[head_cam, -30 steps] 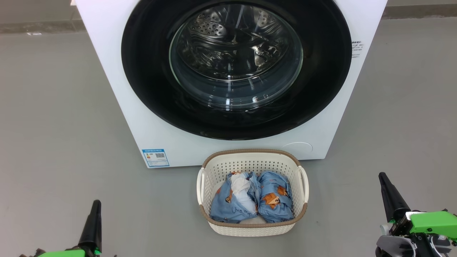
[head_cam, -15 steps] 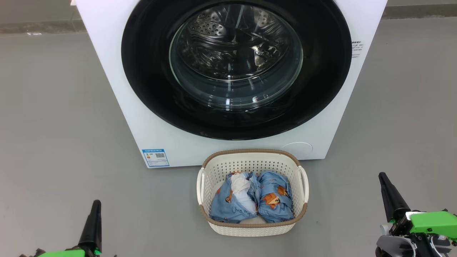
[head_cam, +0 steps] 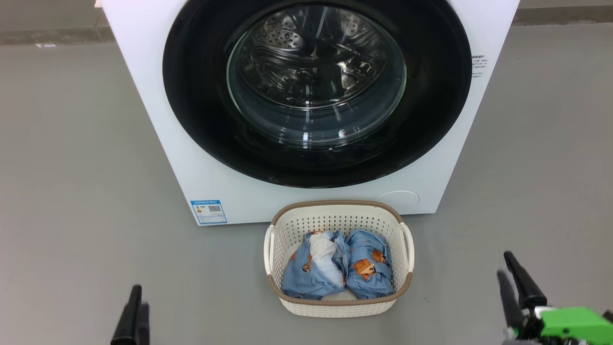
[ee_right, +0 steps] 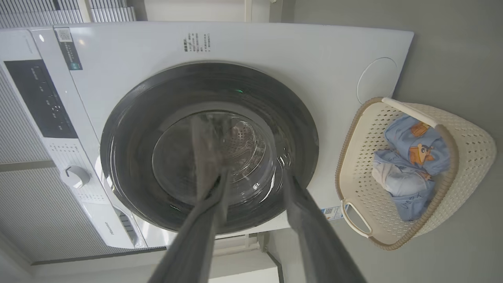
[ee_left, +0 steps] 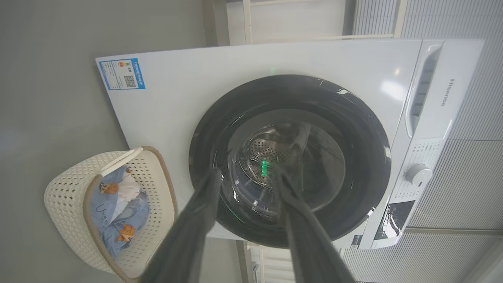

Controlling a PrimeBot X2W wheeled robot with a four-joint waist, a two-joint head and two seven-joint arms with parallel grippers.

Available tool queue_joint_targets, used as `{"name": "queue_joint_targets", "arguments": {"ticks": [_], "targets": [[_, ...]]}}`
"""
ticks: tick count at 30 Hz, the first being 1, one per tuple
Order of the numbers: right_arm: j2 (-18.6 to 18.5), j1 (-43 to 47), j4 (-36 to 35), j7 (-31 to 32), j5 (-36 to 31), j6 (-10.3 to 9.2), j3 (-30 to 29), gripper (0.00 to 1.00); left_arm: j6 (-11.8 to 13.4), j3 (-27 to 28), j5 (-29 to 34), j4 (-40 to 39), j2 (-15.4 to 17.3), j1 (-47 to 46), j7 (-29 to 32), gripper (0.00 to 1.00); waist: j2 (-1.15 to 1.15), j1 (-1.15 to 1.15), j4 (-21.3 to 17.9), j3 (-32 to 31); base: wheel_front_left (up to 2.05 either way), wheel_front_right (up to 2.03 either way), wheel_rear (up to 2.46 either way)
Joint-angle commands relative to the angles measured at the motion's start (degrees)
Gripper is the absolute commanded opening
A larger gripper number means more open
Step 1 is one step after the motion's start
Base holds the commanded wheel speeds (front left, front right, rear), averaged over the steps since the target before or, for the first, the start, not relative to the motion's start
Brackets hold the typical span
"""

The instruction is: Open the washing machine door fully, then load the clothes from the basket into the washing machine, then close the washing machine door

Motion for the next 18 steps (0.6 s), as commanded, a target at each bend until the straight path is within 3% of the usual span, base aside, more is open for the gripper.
{"name": "queue_joint_targets", "arguments": {"ticks": [1,7,10,18], "targets": [[-0.1,-0.2,-0.4,-0.1,0.0,0.01,0.0,1.0,0.0,0.0,0.0,-0.3,0.1,-0.2,-0.1,1.0,0.0,0.0,0.0,0.0,0.0,0.0,0.0],[-0.3,-0.2,-1.0,-0.8,-0.6,0.02,0.4,1.0,0.0,-0.6,1.0,-1.3,0.3,-0.1,-1.3,1.0,0.0,0.12,0.1,0.0,0.0,0.0,0.0],[-0.6,-0.2,-1.2,-1.5,-1.3,0.02,0.8,1.0,0.0,-0.8,1.9,-1.6,0.5,-0.1,-1.8,1.0,0.0,0.02,0.2,0.1,0.0,0.0,0.0],[-2.1,-0.6,-1.4,-3.2,-4.6,0.03,2.5,1.0,0.0,-1.0,6.2,-2.3,0.7,-0.1,-3.2,1.0,0.0,0.0,0.3,0.2,0.0,0.0,0.0]]}}
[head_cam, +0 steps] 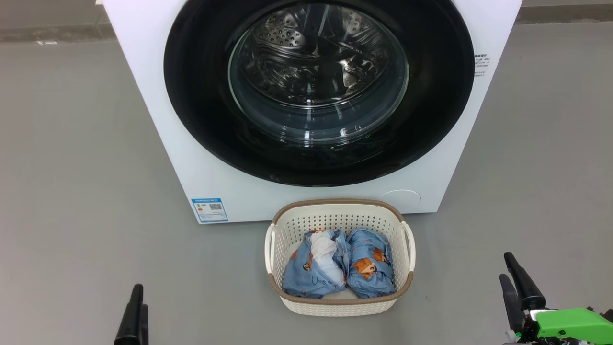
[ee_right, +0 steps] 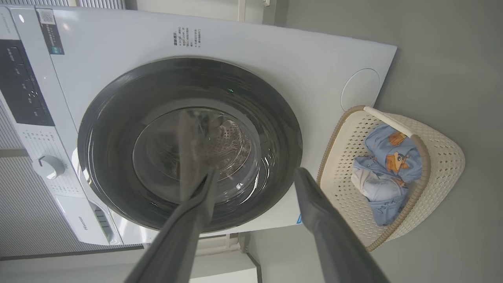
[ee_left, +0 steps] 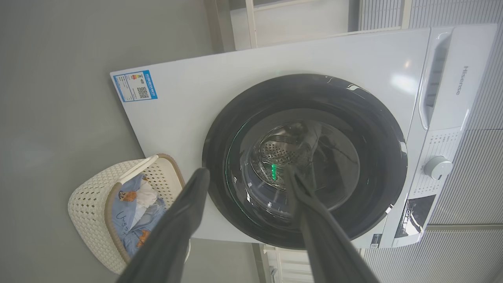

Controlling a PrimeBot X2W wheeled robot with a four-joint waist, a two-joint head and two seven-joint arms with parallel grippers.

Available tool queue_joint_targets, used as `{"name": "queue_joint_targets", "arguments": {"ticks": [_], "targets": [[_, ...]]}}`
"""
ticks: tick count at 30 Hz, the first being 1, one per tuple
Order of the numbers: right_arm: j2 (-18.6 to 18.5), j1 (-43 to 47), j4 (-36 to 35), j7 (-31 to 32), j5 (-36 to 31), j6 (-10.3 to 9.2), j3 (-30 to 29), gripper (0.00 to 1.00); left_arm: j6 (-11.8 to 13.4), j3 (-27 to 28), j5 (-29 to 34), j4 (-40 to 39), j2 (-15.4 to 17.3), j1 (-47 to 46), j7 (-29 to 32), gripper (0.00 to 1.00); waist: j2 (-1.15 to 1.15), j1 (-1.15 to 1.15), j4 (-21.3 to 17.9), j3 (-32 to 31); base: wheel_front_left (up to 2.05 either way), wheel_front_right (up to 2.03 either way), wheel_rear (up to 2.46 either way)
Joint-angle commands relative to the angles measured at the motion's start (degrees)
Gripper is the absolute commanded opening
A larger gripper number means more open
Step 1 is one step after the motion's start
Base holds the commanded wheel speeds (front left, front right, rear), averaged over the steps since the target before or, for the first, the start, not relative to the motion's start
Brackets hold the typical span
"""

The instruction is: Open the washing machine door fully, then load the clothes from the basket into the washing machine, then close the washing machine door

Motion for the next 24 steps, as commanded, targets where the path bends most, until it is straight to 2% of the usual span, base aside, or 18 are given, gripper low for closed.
{"name": "queue_joint_targets", "arguments": {"ticks": [1,24], "targets": [[-1.5,-2.0,-1.6,-0.8,-1.8,0.18,0.8,1.0,0.0,0.1,2.5,-2.2,1.1,-1.3,-0.7,1.0,0.0,-0.01,0.0,0.0,0.0,0.0,0.0],[-3.9,-2.8,-2.5,-4.5,-18.7,0.2,3.2,1.0,0.0,0.3,20.6,-3.7,1.3,-1.1,-4.4,1.0,0.0,-0.01,0.4,0.1,0.0,0.0,0.0]]}}
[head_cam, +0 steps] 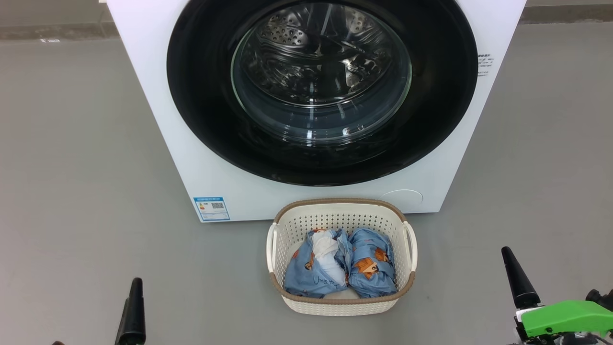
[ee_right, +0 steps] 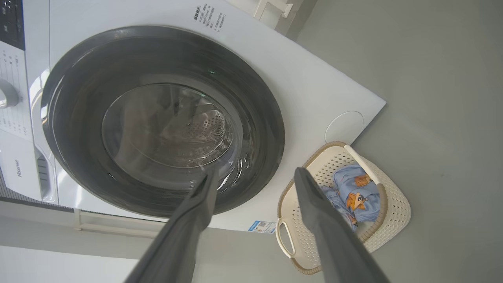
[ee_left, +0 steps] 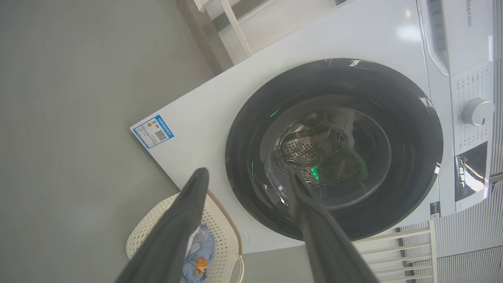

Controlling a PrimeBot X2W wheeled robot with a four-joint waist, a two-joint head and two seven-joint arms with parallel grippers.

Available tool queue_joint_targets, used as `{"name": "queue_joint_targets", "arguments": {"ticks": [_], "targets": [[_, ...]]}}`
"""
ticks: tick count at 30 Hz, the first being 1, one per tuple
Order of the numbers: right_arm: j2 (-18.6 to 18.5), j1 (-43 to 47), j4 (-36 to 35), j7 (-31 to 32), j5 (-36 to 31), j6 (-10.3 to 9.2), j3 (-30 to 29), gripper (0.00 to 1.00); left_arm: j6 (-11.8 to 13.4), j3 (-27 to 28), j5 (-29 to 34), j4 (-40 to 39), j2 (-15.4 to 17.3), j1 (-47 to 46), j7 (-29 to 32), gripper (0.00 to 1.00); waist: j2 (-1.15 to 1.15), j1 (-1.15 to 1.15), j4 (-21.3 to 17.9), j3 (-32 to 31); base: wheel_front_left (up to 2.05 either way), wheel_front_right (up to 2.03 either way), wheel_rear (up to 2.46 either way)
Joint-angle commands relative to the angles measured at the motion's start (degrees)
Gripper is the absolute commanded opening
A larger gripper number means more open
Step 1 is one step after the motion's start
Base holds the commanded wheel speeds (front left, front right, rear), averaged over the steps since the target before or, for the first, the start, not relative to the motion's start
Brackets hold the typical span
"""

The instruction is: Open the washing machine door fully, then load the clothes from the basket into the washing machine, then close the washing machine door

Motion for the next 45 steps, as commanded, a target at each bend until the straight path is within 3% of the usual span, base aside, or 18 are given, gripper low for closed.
{"name": "queue_joint_targets", "arguments": {"ticks": [1,45], "targets": [[-1.4,-2.5,-1.7,-0.7,-2.1,0.2,0.8,1.0,0.0,0.6,2.2,-2.1,0.9,-1.0,-0.7,1.0,0.0,0.0,0.0,0.0,0.0,0.0,0.0],[-6.0,-3.5,-2.4,-8.0,-30.1,0.24,7.1,1.0,0.0,-1.1,33.6,-3.0,1.4,-1.1,-8.0,1.0,0.0,0.0,0.7,0.9,0.0,0.0,0.0]]}}
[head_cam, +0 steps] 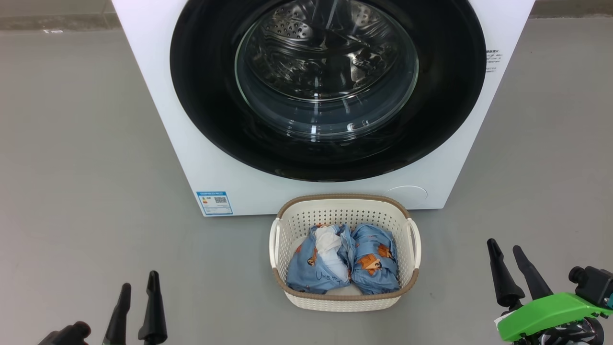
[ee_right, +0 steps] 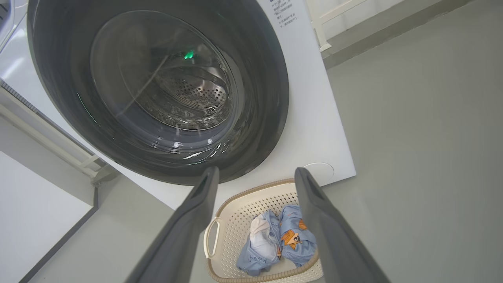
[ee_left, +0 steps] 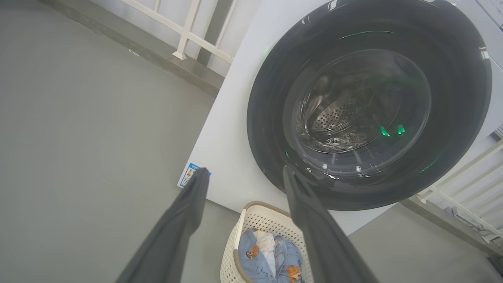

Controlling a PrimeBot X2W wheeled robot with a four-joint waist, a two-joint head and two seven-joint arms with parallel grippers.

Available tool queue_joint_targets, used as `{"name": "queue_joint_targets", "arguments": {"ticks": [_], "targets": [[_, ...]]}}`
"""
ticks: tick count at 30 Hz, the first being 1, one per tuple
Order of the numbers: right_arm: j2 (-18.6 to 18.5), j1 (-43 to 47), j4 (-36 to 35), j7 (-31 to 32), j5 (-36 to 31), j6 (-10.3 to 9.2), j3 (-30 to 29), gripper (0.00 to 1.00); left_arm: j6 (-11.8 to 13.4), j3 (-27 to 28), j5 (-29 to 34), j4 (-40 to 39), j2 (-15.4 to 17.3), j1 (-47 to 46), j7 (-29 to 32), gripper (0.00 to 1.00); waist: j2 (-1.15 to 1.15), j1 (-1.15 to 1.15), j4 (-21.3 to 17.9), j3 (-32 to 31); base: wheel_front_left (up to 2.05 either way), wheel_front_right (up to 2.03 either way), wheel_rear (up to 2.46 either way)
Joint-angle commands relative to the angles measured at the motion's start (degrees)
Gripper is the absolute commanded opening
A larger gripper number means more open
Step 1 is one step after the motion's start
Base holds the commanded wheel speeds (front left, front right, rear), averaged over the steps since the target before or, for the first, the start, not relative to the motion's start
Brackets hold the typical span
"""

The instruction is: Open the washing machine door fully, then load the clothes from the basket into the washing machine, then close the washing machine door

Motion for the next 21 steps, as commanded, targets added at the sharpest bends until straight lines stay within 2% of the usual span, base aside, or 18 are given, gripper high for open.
{"name": "queue_joint_targets", "arguments": {"ticks": [1,21], "targets": [[-1.4,-2.4,-1.7,-0.8,-1.5,0.23,0.9,1.0,0.0,1.0,1.8,-1.9,1.0,-1.1,-0.9,1.0,0.0,0.0,0.0,0.0,0.0,0.0,0.0],[-3.1,-2.5,-2.1,-4.2,-13.7,0.25,2.9,1.0,0.0,0.0,14.7,-1.4,2.0,-1.2,-4.3,1.0,0.0,0.0,0.2,0.0,0.0,0.0,0.0]]}}
